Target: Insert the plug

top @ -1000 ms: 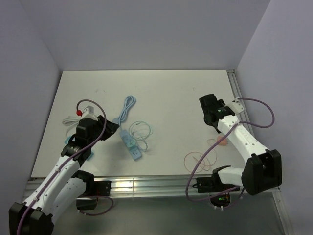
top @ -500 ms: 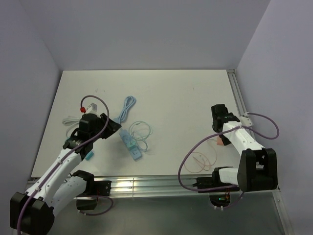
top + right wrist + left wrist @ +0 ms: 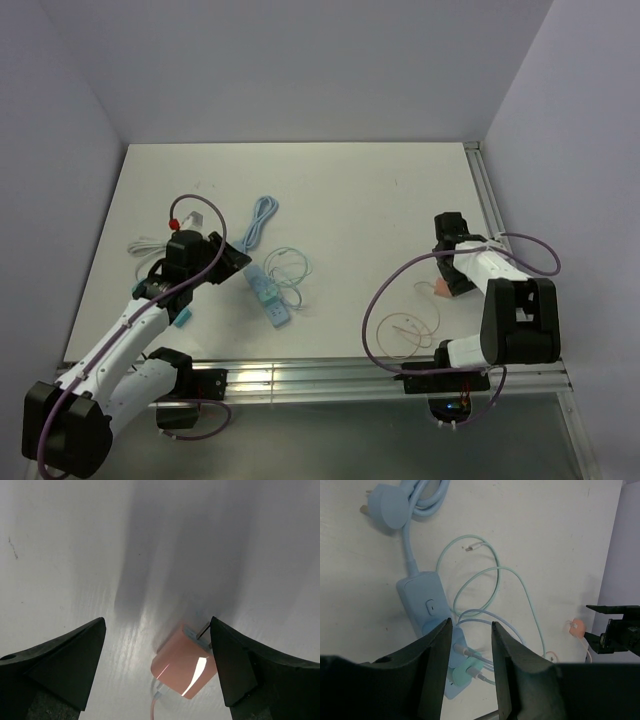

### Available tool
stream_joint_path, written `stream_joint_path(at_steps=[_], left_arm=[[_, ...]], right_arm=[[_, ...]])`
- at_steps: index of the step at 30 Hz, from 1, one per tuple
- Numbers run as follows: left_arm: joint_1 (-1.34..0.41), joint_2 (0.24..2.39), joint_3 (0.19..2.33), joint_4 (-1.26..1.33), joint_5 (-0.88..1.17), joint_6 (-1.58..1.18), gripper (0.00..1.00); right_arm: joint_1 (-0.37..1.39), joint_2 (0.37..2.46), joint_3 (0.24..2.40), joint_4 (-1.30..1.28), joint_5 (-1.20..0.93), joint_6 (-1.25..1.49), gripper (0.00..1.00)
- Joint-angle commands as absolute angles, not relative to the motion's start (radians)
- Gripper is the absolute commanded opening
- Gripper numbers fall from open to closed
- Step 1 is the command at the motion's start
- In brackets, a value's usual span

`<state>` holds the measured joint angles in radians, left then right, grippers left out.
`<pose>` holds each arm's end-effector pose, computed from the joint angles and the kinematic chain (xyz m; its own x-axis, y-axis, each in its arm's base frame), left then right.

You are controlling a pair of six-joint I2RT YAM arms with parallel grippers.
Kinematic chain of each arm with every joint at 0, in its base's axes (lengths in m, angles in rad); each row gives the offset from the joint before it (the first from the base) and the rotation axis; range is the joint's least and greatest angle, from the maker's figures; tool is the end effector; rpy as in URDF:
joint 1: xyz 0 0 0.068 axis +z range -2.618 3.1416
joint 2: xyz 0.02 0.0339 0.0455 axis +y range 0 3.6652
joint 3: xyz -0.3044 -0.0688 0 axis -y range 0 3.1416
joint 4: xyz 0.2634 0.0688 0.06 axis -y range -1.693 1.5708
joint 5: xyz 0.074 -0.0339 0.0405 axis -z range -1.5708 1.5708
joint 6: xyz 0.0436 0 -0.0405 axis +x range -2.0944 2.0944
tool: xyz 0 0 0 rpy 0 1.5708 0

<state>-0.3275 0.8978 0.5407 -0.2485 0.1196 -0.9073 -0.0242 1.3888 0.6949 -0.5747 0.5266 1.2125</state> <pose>0.1824 -0.0675 0.2489 -0.6568 -0.6030 -0.4528 -0.1707 0.7038 -0.6896 0.2384 -0.0277 0.1839 -0.1751 0.8141 -0.5537 0.9536 0.2802 0.1105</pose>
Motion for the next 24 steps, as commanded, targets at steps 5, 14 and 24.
stream_joint_path(at_steps=[5, 14, 24], left_arm=[[-0.324, 0.850, 0.561, -0.221, 0.146, -0.897, 0.44], [-0.324, 0.778, 0.546, -0.215, 0.172, -0.890, 0.44], [-0.324, 0.600, 0.449, -0.213, 0.204, -0.896, 0.47]], right_arm=[[-0.032, 1.224, 0.623, -0.537, 0.511, 1.210, 0.93], [-0.032, 1.256, 0.643, -0.463, 0.390, 1.019, 0.92], [0.089, 1.446, 0.748, -0.411, 0.305, 0.953, 0.93]])
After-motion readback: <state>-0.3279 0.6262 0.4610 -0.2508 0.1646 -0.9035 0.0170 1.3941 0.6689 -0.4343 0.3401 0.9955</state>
